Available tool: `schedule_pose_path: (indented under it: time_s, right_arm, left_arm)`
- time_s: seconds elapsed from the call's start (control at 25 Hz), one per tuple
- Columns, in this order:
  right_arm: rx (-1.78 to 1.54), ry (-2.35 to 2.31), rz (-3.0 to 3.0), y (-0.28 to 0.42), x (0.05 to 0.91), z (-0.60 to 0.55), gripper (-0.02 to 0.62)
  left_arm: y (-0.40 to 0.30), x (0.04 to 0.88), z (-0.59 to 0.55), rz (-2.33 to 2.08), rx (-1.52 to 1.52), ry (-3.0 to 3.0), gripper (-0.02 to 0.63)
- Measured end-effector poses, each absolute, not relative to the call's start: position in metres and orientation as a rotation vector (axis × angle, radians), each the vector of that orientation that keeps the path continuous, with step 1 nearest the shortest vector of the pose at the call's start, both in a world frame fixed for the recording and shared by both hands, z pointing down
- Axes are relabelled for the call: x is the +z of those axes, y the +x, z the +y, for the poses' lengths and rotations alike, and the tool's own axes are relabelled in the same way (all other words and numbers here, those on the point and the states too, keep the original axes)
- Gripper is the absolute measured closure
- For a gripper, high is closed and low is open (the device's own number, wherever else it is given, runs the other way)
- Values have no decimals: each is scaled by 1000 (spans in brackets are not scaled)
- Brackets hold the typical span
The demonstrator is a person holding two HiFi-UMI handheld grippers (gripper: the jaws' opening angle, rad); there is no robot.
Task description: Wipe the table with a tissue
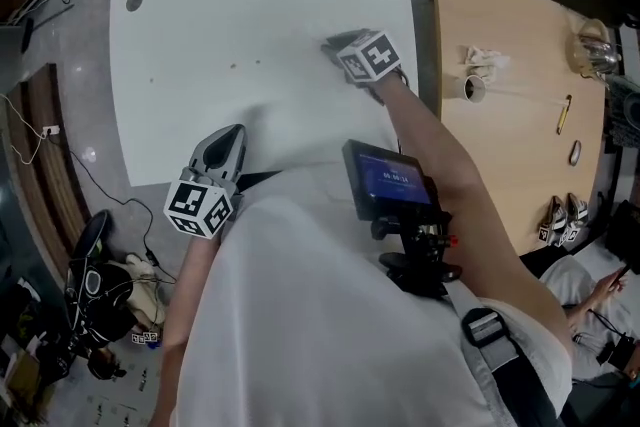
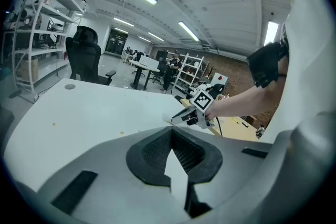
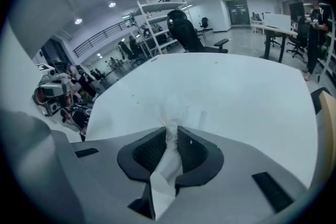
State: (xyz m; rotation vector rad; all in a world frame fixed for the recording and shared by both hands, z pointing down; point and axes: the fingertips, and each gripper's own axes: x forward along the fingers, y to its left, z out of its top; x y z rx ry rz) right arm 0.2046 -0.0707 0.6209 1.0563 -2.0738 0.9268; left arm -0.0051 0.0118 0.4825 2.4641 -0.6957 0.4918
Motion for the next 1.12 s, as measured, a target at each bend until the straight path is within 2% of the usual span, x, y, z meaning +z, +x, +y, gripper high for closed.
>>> schedule_pose_path:
  time_s: [0.32,1.12]
  right_arm:
    - [907,859,-2251,116,607,-26,525]
    - [554,783,-2153,108,612,-114,525]
  left_arm:
    - [-17,481,16,-770,486,2448,601]
    - [-51,489,18,-863,410,2421,601]
